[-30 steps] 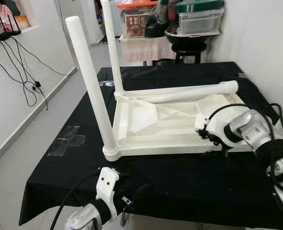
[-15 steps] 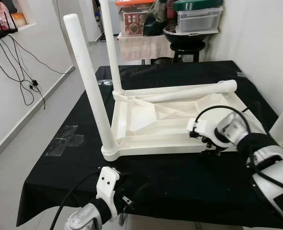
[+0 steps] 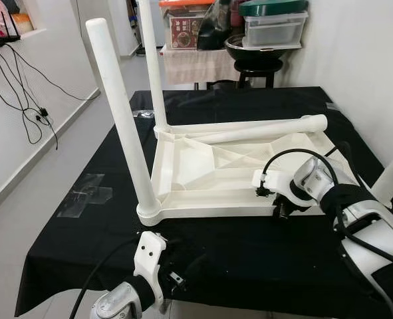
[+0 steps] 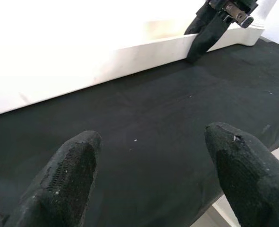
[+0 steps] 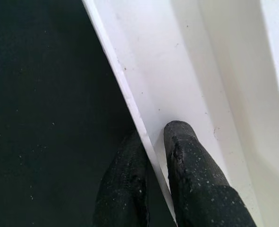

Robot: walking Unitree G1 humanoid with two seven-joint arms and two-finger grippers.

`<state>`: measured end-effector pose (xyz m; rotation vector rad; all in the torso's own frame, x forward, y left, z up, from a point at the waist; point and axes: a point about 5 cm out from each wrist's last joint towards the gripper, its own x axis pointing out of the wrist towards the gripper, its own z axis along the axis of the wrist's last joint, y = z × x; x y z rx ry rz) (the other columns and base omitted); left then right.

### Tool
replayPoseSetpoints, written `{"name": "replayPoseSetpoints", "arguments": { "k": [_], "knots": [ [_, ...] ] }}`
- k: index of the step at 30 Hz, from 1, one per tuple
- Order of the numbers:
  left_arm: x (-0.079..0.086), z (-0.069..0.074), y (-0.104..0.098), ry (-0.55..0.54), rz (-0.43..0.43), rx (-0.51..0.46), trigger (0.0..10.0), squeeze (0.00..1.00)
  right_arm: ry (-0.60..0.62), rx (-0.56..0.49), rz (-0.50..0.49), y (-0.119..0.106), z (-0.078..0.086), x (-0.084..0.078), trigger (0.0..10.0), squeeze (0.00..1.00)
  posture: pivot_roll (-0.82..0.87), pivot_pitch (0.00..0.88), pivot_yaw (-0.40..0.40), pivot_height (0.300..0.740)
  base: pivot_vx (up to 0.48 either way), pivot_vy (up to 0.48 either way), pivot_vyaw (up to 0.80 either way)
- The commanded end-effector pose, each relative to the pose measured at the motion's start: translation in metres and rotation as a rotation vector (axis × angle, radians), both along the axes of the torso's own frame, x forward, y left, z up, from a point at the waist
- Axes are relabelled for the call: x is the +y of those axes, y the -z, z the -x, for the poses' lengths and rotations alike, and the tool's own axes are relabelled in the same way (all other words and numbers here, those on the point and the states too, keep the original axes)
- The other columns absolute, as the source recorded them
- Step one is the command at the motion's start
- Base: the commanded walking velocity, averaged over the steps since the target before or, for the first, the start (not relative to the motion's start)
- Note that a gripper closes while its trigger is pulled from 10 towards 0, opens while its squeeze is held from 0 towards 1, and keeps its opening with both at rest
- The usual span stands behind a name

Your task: Building children table

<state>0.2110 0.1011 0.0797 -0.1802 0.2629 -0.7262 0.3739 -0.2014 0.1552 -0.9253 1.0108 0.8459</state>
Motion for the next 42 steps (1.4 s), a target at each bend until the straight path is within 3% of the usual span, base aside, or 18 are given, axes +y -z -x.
{"name": "replayPoseSetpoints", "arguments": {
  "k": [1, 9, 11, 12, 13, 17, 21, 27, 28, 29, 30, 31, 34, 35, 36, 38, 39, 42],
  "knots": [
    [0.0, 0.001, 0.0, 0.0, -0.003, 0.009, 10.0, 0.0, 0.046, 0.02, -0.119, 0.017, 0.005, 0.014, 0.0, 0.0, -0.14, 0.0, 0.036, 0.74, 0.0, 0.0, 0.0],
    [0.001, 0.001, 0.001, 0.005, -0.003, 0.013, 10.0, 0.0, 0.136, -0.004, -0.246, 0.02, 0.003, 0.033, 0.0, 0.0, -0.14, 0.0, 0.038, 0.74, 0.0, 0.0, 0.0],
    [0.001, 0.002, 0.001, 0.007, -0.005, 0.015, 10.0, 0.0, 0.215, 0.024, -0.391, 0.025, 0.007, 0.061, 0.0, 0.0, -0.13, 0.0, 0.04, 0.74, 0.0, 0.0, 0.0],
    [0.001, 0.002, 0.001, 0.007, -0.005, 0.015, 10.0, 0.0, 0.215, 0.024, -0.391, 0.025, 0.007, 0.061, 0.0, 0.0, -0.13, 0.0, 0.04, 0.74, 0.0, 0.0, 0.0],
    [0.002, 0.002, 0.001, 0.007, -0.006, 0.016, 10.0, 0.0, 0.224, 0.05, -0.46, 0.028, 0.014, 0.08, 0.0, 0.0, -0.13, 0.0, 0.042, 0.74, 0.0, 0.0, 0.0],
    [0.002, 0.003, 0.001, 0.007, -0.007, 0.017, 10.0, 0.0, 0.23, 0.076, -0.528, 0.029, 0.022, 0.099, 0.0, 0.0, -0.13, 0.0, 0.044, 0.74, 0.0, 0.0, 0.0],
    [0.003, 0.004, 0.002, 0.014, -0.016, 0.022, 10.0, 0.0, 0.301, -0.003, -0.627, 0.041, 0.042, 0.161, 0.0, 0.0, -0.11, 0.0, 0.049, 0.74, 0.0, 0.0, 0.0],
    [0.003, 0.004, 0.002, 0.019, -0.018, 0.024, 10.0, 0.0, 0.36, -0.169, -0.643, 0.042, 0.035, 0.184, 0.0, 0.0, -0.11, 0.0, 0.047, 0.74, 0.0, 0.0, 0.0],
    [0.002, 0.003, 0.002, 0.02, -0.019, 0.024, 10.0, 0.0, 0.377, -0.225, -0.665, 0.038, 0.034, 0.19, 2.1, 0.0, -0.1, 0.0, 0.046, 0.74, 0.0, 0.0, 0.0],
    [0.002, 0.003, 0.002, 0.021, -0.02, 0.024, 10.0, 0.0, 0.381, -0.29, -0.703, 0.033, 0.031, 0.198, 6.0, 0.0, -0.1, 0.0, 0.044, 0.74, 0.0, 0.0, 0.0],
    [0.002, 0.003, 0.002, 0.021, -0.021, 0.024, 10.0, 0.0, 0.389, -0.334, -0.729, 0.03, 0.031, 0.203, 6.0, 0.0, -0.1, 0.0, 0.044, 0.74, 0.0, 0.0, 0.0],
    [0.002, 0.003, 0.002, 0.021, -0.021, 0.023, 10.0, 0.0, 0.395, -0.402, -0.752, 0.025, 0.03, 0.207, 10.0, 0.0, -0.1, 0.0, 0.043, 0.74, 0.0, 0.0, 0.0],
    [0.001, 0.003, 0.002, 0.019, -0.023, 0.022, 10.0, 0.0, 0.387, -0.488, -0.746, 0.022, 0.028, 0.214, 10.0, 0.0, -0.09, 0.0, 0.04, 0.74, 0.0, 0.0, 0.0],
    [0.001, 0.003, 0.002, 0.018, -0.024, 0.02, 10.0, 0.0, 0.393, -0.503, -0.76, 0.022, 0.028, 0.218, 10.0, 0.87, -0.08, 0.0, 0.036, 0.74, 0.0, 0.0, 0.0],
    [0.001, 0.003, 0.002, 0.016, -0.025, 0.019, 10.0, 0.0, 0.395, -0.511, -0.787, 0.02, 0.028, 0.224, 10.0, 1.0, -0.08, 0.0, 0.035, 0.74, 0.0, 0.0, 0.0],
    [0.001, 0.002, 0.002, 0.015, -0.026, 0.018, 10.0, 0.0, 0.401, -0.519, -0.809, 0.018, 0.028, 0.227, 10.0, 1.0, -0.08, 0.0, 0.035, 0.74, 0.0, 0.0, 0.0],
    [0.002, 0.002, 0.0, -0.009, -0.026, 0.004, 10.0, 0.0, 0.376, -0.488, -0.904, 0.012, 0.032, 0.237, 10.0, 1.0, -0.07, 0.0, 0.032, 0.74, 0.0, 0.0, 0.0],
    [0.005, 0.0, -0.003, -0.06, -0.013, -0.015, 10.0, 0.0, 0.331, -0.419, -1.018, 0.006, 0.039, 0.247, 10.0, 1.0, -0.08, 0.0, 0.032, 0.74, 0.0, 0.0, 0.0]
  ]
}}
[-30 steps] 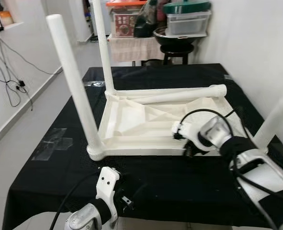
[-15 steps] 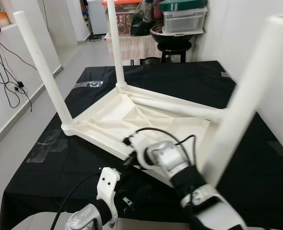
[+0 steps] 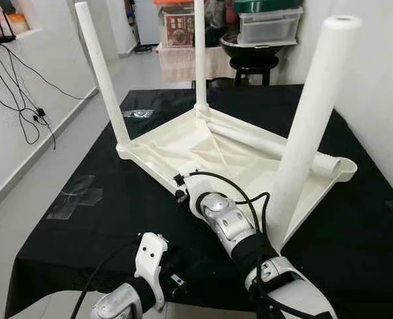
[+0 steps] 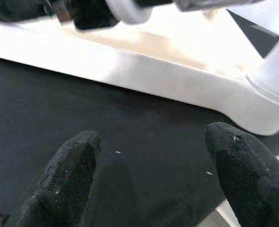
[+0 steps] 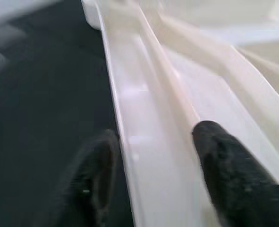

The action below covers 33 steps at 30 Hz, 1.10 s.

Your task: Building children table

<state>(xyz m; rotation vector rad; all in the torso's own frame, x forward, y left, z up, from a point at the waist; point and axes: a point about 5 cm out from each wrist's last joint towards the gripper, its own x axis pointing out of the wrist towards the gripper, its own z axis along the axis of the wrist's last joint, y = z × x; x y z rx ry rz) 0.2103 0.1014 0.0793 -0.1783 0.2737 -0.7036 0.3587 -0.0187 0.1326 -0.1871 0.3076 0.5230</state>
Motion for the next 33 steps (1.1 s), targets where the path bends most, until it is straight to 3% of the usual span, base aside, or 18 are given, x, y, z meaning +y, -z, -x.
{"name": "replayPoseSetpoints", "arguments": {
  "k": [1, 3, 4, 5, 6, 8, 9, 13, 15, 19, 22, 24, 25, 26, 27, 30, 32, 33],
  "knots": [
    [0.005, -0.001, -0.004, -0.039, -0.005, -0.025, 10.0, 0.0, -0.16, 0.01, -0.177, -0.017, 0.024, 0.064, 10.0, 1.0, -0.08, 0.0, 0.032, 0.74, 0.0, 0.0, 0.0],
    [0.017, -0.008, -0.009, -0.167, 0.024, -0.045, 10.0, 0.0, -0.282, 0.025, -0.272, -0.019, 0.036, 0.069, 10.0, 1.0, -0.09, 0.0, 0.036, 0.74, 0.0, 0.0, 0.0],
    [0.024, -0.012, -0.011, -0.231, 0.036, -0.052, 10.0, 0.0, -0.335, 0.033, -0.308, -0.019, 0.042, 0.069, 10.0, 0.87, -0.09, 0.0, 0.036, 0.74, 0.0, 0.0, 0.0],
    [0.024, -0.012, -0.011, -0.231, 0.036, -0.052, 10.0, 0.0, -0.335, 0.033, -0.308, -0.019, 0.042, 0.069, 10.0, 0.87, -0.09, 0.0, 0.036, 0.74, 0.0, 0.0, 0.0],
    [0.031, -0.015, -0.012, -0.285, 0.036, -0.057, 10.0, 0.0, -0.377, 0.04, -0.339, -0.019, 0.047, 0.07, 10.0, 0.57, -0.09, 0.0, 0.036, 0.74, 0.0, 0.0, 0.0],
    [0.031, -0.015, -0.012, -0.285, 0.036, -0.057, 10.0, 0.0, -0.377, 0.04, -0.339, -0.019, 0.047, 0.07, 10.0, 0.57, -0.09, 0.0, 0.036, 0.74, 0.0, 0.0, 0.0],
    [0.04, -0.018, -0.013, -0.35, 0.033, -0.058, 10.0, 0.0, -0.439, 0.041, -0.383, -0.02, 0.054, 0.068, 10.0, 0.0, -0.1, 0.0, 0.038, 0.74, 0.0, 0.0, 0.0],
    [0.067, -0.024, -0.015, -0.516, -0.038, -0.077, 10.0, 0.0, -0.552, 0.033, -0.457, -0.022, 0.066, 0.057, 10.0, 0.0, -0.1, 0.0, 0.042, 0.74, 0.0, 0.0, 0.0],
    [0.067, -0.024, -0.015, -0.516, -0.038, -0.077, 10.0, 0.0, -0.552, 0.033, -0.457, -0.022, 0.066, 0.057, 10.0, 0.0, -0.1, 0.0, 0.042, 0.74, 0.0, 0.0, 0.0],
    [0.104, -0.026, -0.02, -0.729, -0.107, -0.114, 10.0, 0.0, -0.589, 0.012, -0.505, -0.021, 0.068, 0.024, 10.0, 0.0, -0.11, 0.0, 0.043, 0.74, 0.0, 0.458, 0.0],
    [0.104, -0.026, -0.02, -0.729, -0.107, -0.114, 10.0, 0.0, -0.589, 0.012, -0.505, -0.021, 0.068, 0.024, 10.0, 0.0, -0.11, 0.0, 0.043, 0.74, 0.0, 0.454, 0.0],
    [0.11, -0.026, -0.02, -0.762, -0.112, -0.12, 10.0, 0.0, -0.61, 0.01, -0.502, -0.017, 0.069, 0.008, 10.0, 0.0, -0.11, 0.0, 0.044, 0.74, 0.0, 0.454, 0.0],
    [0.113, -0.025, -0.021, -0.78, -0.11, -0.126, 10.0, 0.0, -0.658, 0.008, -0.478, -0.012, 0.075, -0.013, 10.0, 0.0, -0.12, 0.0, 0.045, 0.74, 0.0, 0.454, 0.0],
    [0.113, -0.025, -0.021, -0.78, -0.11, -0.126, 10.0, 0.0, -0.658, 0.008, -0.478, -0.012, 0.075, -0.013, 10.0, 0.0, -0.12, 0.0, 0.045, 0.74, 0.0, 0.454, 0.0],
    [0.114, -0.024, -0.021, -0.789, -0.097, -0.129, 10.0, 0.0, -0.698, 0.016, -0.443, -0.006, 0.081, -0.034, 10.0, 0.0, -0.12, 0.0, 0.046, 0.74, 0.0, 0.458, 0.0],
    [0.114, -0.024, -0.022, -0.785, -0.093, -0.137, 10.0, 0.0, -0.707, 0.028, -0.419, -0.003, 0.084, -0.052, 10.0, 0.0, -0.12, 0.0, 0.046, 0.74, 0.0, 0.153, 0.0],
    [0.112, -0.024, -0.024, -0.758, -0.071, -0.147, 10.0, 0.0, -0.66, 0.045, -0.377, -0.002, 0.084, -0.089, 10.0, 0.0, -0.13, 0.002, 0.05, 0.74, 0.0, 0.0, 0.0],
    [0.112, -0.024, -0.024, -0.758, -0.071, -0.147, 10.0, 0.0, -0.66, 0.045, -0.377, -0.002, 0.084, -0.089, 10.0, 0.0, -0.13, 0.002, 0.05, 0.74, 0.0, 0.0, 0.0]
  ]
}}
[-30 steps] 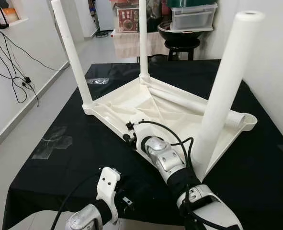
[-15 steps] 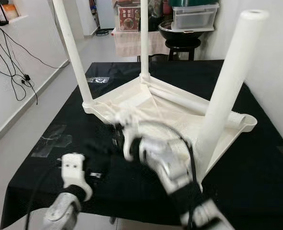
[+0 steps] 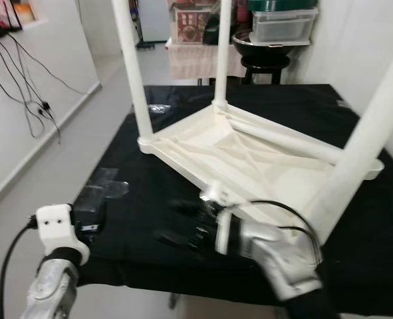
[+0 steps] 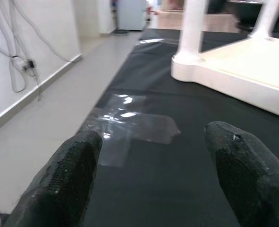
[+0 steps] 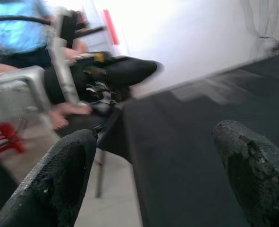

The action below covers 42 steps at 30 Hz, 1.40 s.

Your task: Building children table

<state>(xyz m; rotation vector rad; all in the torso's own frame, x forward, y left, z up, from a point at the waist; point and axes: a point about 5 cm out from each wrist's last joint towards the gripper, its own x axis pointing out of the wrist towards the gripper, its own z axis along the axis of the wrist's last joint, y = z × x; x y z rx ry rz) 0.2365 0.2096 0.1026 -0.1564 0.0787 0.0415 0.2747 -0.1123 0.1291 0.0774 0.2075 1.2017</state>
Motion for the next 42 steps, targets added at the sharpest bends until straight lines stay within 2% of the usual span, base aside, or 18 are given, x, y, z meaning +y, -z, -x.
{"name": "replayPoseSetpoints", "arguments": {
  "k": [1, 4, 6, 10, 12, 15, 16, 17, 18, 21, 22, 26, 28, 30, 31, 35, 39, 42],
  "knots": [
    [0.002, 0.002, -0.001, 0.003, -0.011, -0.011, 10.0, 0.0, -0.008, -0.005, -0.022, -0.007, 0.002, -0.006, 10.0, 0.0, -0.13, 0.002, 0.05, 0.74, 0.0, 0.0, 0.0],
    [0.001, 0.002, -0.002, 0.008, -0.007, -0.014, 10.0, 0.0, -0.011, -0.002, -0.004, -0.009, 0.005, -0.016, 10.0, 0.0, -0.13, 0.003, 0.048, 0.74, 0.0, 0.0, 0.0],
    [0.0, 0.003, -0.002, 0.015, -0.001, -0.021, 10.0, 0.0, -0.052, 0.006, 0.059, -0.015, 0.018, -0.042, 10.0, 0.0, -0.13, 0.004, 0.049, 0.74, 0.0, 0.0, -0.79],
    [0.0, 0.003, -0.002, 0.02, 0.002, -0.026, 10.0, 0.0, -0.081, 0.008, 0.145, -0.02, 0.028, -0.065, 10.0, 0.0, -0.13, 0.004, 0.049, 0.74, 0.0, 0.0, -0.78],
    [0.0, 0.004, -0.002, 0.032, 0.005, -0.03, 10.0, 0.0, -0.116, 0.006, 0.229, -0.032, 0.041, -0.093, 10.0, 0.0, -0.14, 0.008, 0.048, 0.74, 0.0, 0.0, -0.78],
    [0.0, 0.004, -0.002, 0.032, 0.005, -0.03, 10.0, 0.0, -0.116, 0.006, 0.229, -0.032, 0.041, -0.093, 10.0, 0.0, -0.14, 0.008, 0.048, 0.74, 0.0, 0.0, -0.78],
    [-0.001, 0.004, -0.002, 0.038, 0.007, -0.03, 10.0, 0.0, -0.123, 0.006, 0.276, -0.036, 0.046, -0.105, 10.0, 0.0, -0.15, 0.01, 0.048, 0.74, 0.0, 0.0, -0.78],
    [-0.001, 0.004, -0.002, 0.038, 0.007, -0.03, 10.0, 0.0, -0.123, 0.006, 0.276, -0.036, 0.046, -0.105, 10.0, 0.0, -0.15, 0.01, 0.048, 0.74, 0.0, 0.0, -0.78],
    [-0.002, 0.004, -0.001, 0.046, 0.008, -0.03, 10.0, 0.0, -0.108, 0.02, 0.334, -0.038, 0.048, -0.117, 10.0, 0.0, -0.15, 0.014, 0.052, 0.74, 0.0, 0.0, 0.0],
    [-0.003, 0.003, -0.001, 0.056, 0.007, -0.031, 10.0, 0.0, -0.084, 0.03, 0.416, -0.037, 0.049, -0.128, 10.0, 0.0, -0.15, 0.013, 0.05, 0.74, 0.0, 0.0, 0.0],
    [-0.006, 0.002, -0.001, 0.072, 0.003, -0.032, 10.0, 0.0, 0.004, 0.037, 0.555, -0.036, 0.042, -0.146, 10.0, 0.0, -0.15, 0.01, 0.052, 0.74, 0.0, 0.0, 0.0],
    [-0.006, 0.002, -0.001, 0.075, 0.002, -0.032, 10.0, 0.0, 0.035, 0.035, 0.586, -0.037, 0.039, -0.151, 10.0, 0.0, -0.15, 0.01, 0.052, 0.74, 0.0, 0.0, 0.0],
    [-0.007, 0.002, -0.001, 0.084, 0.0, -0.029, 10.0, 0.0, 0.164, -0.035, 0.665, -0.04, 0.02, -0.161, 10.0, 0.0, -0.15, 0.005, 0.05, 0.74, 0.0, 0.0, 0.0],
    [-0.007, 0.002, 0.0, 0.087, 0.0, -0.029, 10.0, 0.0, 0.205, -0.063, 0.689, -0.041, 0.014, -0.163, 10.0, 0.0, -0.15, 0.005, 0.05, 0.74, 0.0, 0.0, 0.0],
    [-0.008, 0.002, 0.0, 0.091, -0.002, -0.028, 10.0, 0.0, 0.278, -0.112, 0.664, -0.047, 0.001, -0.159, 10.0, 0.0, -0.14, 0.003, 0.049, 0.74, 0.0, 0.0, 0.0],
    [-0.01, 0.003, 0.001, 0.1, -0.009, -0.027, 10.0, 0.0, 0.364, -0.156, 0.568, -0.058, -0.022, -0.143, 10.0, 0.0, -0.14, 0.0, 0.046, 0.74, 0.0, 0.0, 0.0],
    [-0.011, 0.003, 0.0, 0.099, -0.01, -0.029, 10.0, 0.0, 0.345, -0.155, 0.56, -0.057, -0.024, -0.138, 10.0, 0.0, -0.13, 0.002, 0.045, 0.74, 0.0, 0.0, 0.0],
    [-0.008, 0.004, 0.0, 0.093, -0.009, -0.029, 10.0, 0.0, 0.226, -0.209, 0.471, -0.06, -0.025, -0.115, 10.0, 0.0, -0.13, 0.004, 0.044, 0.74, 0.0, 0.0, 0.0]
  ]
}}
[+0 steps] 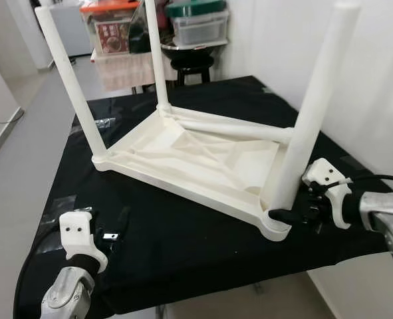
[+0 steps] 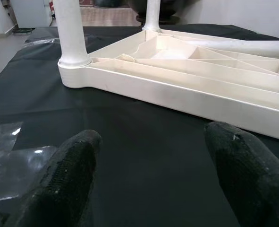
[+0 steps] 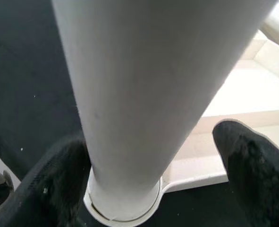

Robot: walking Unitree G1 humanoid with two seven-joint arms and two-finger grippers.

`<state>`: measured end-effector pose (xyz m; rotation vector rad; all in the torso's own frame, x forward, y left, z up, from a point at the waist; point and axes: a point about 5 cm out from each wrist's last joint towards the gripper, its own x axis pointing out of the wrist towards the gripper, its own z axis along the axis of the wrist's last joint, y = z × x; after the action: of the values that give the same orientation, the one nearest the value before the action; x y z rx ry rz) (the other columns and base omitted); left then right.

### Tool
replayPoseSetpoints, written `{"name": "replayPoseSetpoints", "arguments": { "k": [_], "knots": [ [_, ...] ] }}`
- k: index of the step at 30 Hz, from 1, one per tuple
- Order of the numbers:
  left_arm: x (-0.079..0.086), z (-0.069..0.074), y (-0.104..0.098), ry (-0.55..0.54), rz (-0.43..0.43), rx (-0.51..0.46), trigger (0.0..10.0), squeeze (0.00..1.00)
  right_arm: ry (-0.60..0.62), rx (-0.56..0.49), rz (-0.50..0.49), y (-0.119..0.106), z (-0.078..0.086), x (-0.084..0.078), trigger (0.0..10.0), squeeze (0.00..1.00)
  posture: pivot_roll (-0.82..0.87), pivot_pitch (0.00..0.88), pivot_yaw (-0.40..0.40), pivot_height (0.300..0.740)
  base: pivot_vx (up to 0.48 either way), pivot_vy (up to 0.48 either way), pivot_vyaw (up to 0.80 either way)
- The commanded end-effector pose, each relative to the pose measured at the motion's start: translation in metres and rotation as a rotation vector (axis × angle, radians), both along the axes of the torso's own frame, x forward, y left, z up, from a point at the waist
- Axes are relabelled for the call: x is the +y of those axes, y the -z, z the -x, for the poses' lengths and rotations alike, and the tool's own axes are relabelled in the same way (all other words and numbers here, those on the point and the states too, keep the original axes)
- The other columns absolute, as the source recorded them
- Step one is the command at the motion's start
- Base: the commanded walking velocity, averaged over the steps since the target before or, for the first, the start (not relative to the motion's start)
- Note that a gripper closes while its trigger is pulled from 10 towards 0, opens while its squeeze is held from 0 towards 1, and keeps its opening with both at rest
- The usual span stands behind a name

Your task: Building children table

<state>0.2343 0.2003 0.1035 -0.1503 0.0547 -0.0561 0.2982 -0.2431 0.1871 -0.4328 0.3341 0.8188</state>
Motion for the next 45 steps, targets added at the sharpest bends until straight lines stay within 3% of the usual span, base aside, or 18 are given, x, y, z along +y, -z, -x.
{"name": "replayPoseSetpoints", "arguments": {
  "k": [1, 3, 4, 7, 10, 13, 14, 15, 16, 17, 18, 21, 24, 27, 30, 38, 40, 45],
  "knots": [
    [0.001, 0.002, 0.001, -0.003, -0.006, 0.002, 10.0, 0.0, -0.087, -0.018, -0.034, -0.002, -0.001, 0.016, 10.0, 0.0, -0.13, 0.004, 0.044, 0.74, 0.0, 0.0, 0.0],
    [-0.002, 0.001, 0.001, 0.001, -0.004, 0.001, 10.0, 0.0, -0.292, -0.003, -0.138, -0.004, 0.005, 0.049, 10.0, 0.0, -0.14, 0.01, 0.045, 0.74, 0.0, 0.0, 0.0],
    [-0.002, 0.001, 0.001, 0.001, -0.004, 0.001, 10.0, 0.0, -0.292, -0.003, -0.138, -0.004, 0.005, 0.049, 10.0, 0.0, -0.14, 0.01, 0.045, 0.74, 0.0, 0.0, 0.0],
    [-0.006, -0.001, 0.001, 0.012, -0.002, 0.0, 10.0, 0.0, -0.469, 0.012, -0.181, 0.0, 0.007, 0.091, 10.0, 0.0, -0.14, 0.015, 0.046, 0.74, 0.0, 0.0, 0.0],
    [-0.007, -0.001, 0.001, 0.015, -0.002, 0.0, 10.0, 0.0, -0.501, 0.008, -0.183, 0.002, 0.006, 0.105, 10.0, 0.0, -0.14, 0.015, 0.046, 0.74, 0.0, 0.0, 0.0],
    [-0.009, -0.002, 0.0, 0.02, -0.01, -0.003, 10.0, 0.0, -0.59, 0.0, -0.212, 0.004, 0.009, 0.148, 10.0, 0.0, -0.13, 0.015, 0.039, 0.74, 0.0, 0.0, 0.0],
    [-0.009, -0.002, 0.0, 0.02, -0.01, -0.003, 10.0, 0.0, -0.59, 0.0, -0.212, 0.004, 0.009, 0.148, 10.0, 0.0, -0.13, 0.015, 0.039, 0.74, 0.0, 0.0, 0.0],
    [-0.01, -0.001, 0.0, 0.02, -0.012, -0.003, 10.0, 0.0, -0.634, -0.008, -0.222, 0.006, 0.013, 0.173, 10.0, 0.0, -0.13, 0.015, 0.038, 0.74, 0.0, 0.0, 0.0],
    [-0.01, -0.001, 0.0, 0.02, -0.012, -0.003, 10.0, 0.0, -0.634, -0.008, -0.222, 0.006, 0.013, 0.173, 10.0, 0.0, -0.13, 0.015, 0.038, 0.74, 0.0, 0.0, 0.0],
    [-0.011, -0.001, 0.0, 0.021, -0.013, -0.002, 10.0, 0.0, -0.674, -0.015, -0.225, 0.008, 0.018, 0.196, 10.0, 0.0, -0.12, 0.015, 0.033, 0.74, 0.0, 0.0, 0.0],
    [-0.011, -0.001, 0.0, 0.021, -0.013, -0.002, 10.0, 0.0, -0.674, -0.015, -0.225, 0.008, 0.018, 0.196, 10.0, 0.0, -0.12, 0.015, 0.033, 0.74, 0.0, 0.0, 0.0],
    [-0.013, 0.003, 0.002, 0.022, -0.016, 0.005, 10.0, 0.0, -0.686, -0.037, -0.249, 0.01, 0.024, 0.232, 10.0, 0.0, -0.11, 0.014, 0.026, 0.74, 0.0, 0.0, 0.0],
    [-0.013, 0.003, 0.002, 0.021, -0.016, 0.006, 10.0, 0.0, -0.678, -0.041, -0.249, 0.011, 0.023, 0.234, 10.0, 0.0, -0.11, 0.014, 0.026, 0.74, 0.0, 0.0, 0.0],
    [-0.013, 0.004, 0.002, 0.011, -0.018, 0.008, 10.0, 0.0, -0.623, -0.036, -0.179, 0.019, 0.008, 0.209, 10.0, 0.0, -0.11, 0.015, 0.023, 0.74, 0.0, 0.0, 0.0],
    [-0.013, 0.004, 0.002, 0.011, -0.018, 0.008, 10.0, 0.0, -0.623, -0.036, -0.179, 0.019, 0.008, 0.209, 10.0, 0.0, -0.11, 0.015, 0.023, 0.74, 0.0, 0.0, 0.0],
    [-0.015, 0.003, 0.003, 0.025, -0.025, 0.013, 10.0, 0.0, -0.664, 0.04, -0.003, 0.02, -0.008, 0.143, 10.0, 0.0, -0.1, 0.009, 0.027, 0.74, 0.0, 0.0, 0.0],
    [-0.016, 0.006, 0.003, 0.036, -0.039, 0.02, 10.0, 0.0, -0.691, 0.079, 0.131, 0.022, -0.014, 0.122, 10.0, 0.0, -0.08, 0.006, 0.022, 0.74, 0.0, 0.0, 0.0],
    [-0.017, 0.013, 0.005, 0.046, -0.045, 0.035, 10.0, 0.0, -0.707, 0.085, 0.237, 0.019, -0.025, 0.114, 10.0, 0.0, -0.06, 0.005, 0.017, 0.74, 0.0, 0.0, 0.0]
  ]
}}
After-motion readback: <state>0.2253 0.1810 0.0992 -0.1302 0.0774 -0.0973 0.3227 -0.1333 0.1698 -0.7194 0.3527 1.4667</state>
